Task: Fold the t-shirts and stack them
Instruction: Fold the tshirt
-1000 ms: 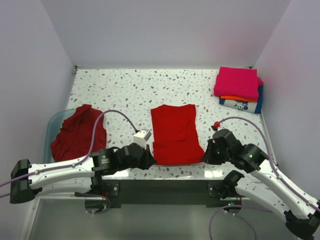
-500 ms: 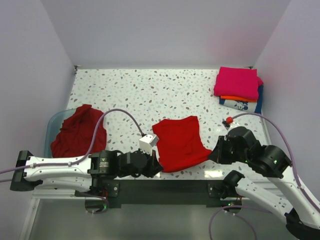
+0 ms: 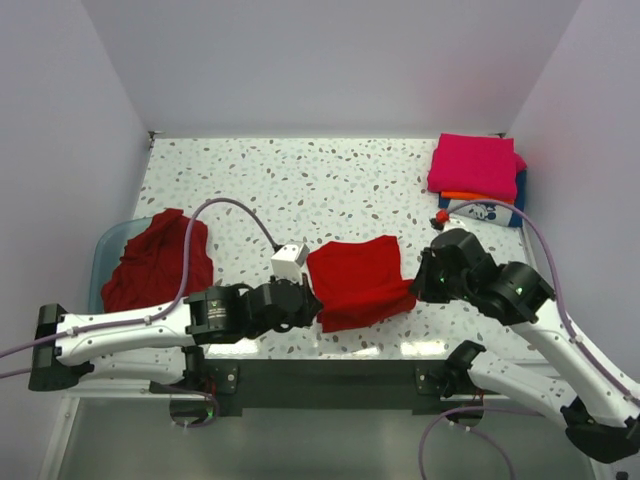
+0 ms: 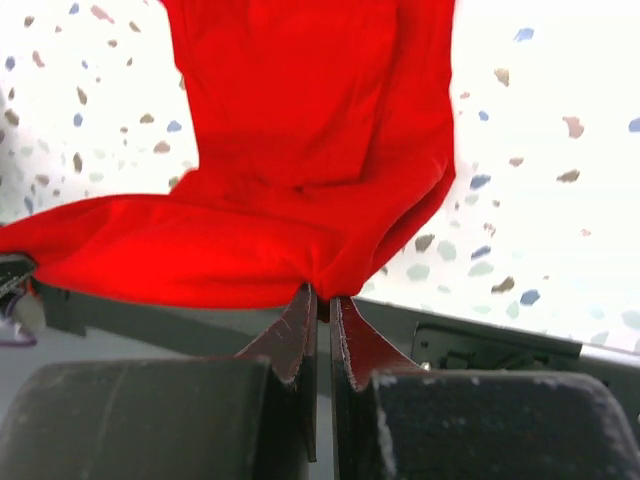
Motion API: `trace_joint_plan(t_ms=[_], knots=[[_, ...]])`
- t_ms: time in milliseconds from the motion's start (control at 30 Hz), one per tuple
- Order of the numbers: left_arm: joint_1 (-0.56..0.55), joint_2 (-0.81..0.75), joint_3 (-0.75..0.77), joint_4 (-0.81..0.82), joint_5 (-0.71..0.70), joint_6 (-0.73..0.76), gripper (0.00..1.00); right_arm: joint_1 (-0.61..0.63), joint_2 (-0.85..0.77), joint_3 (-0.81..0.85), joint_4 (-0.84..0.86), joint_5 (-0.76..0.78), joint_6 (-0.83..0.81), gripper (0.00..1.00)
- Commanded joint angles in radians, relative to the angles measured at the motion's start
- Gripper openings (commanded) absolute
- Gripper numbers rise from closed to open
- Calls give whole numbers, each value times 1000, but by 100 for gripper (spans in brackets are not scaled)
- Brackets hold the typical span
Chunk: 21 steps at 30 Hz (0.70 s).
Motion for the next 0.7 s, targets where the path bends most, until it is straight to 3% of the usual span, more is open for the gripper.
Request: trace_joint_plan(t_ms=[0,367,667], knots=[[36,36,50,43,12,66,0,2,60,52,106,86,-35,0],[209,56,-12,161,112,161,0,-7,205,80,184,230,-69,0],[370,164,-35,261,233,249,0,-139,357,83,323,160,-150,0]])
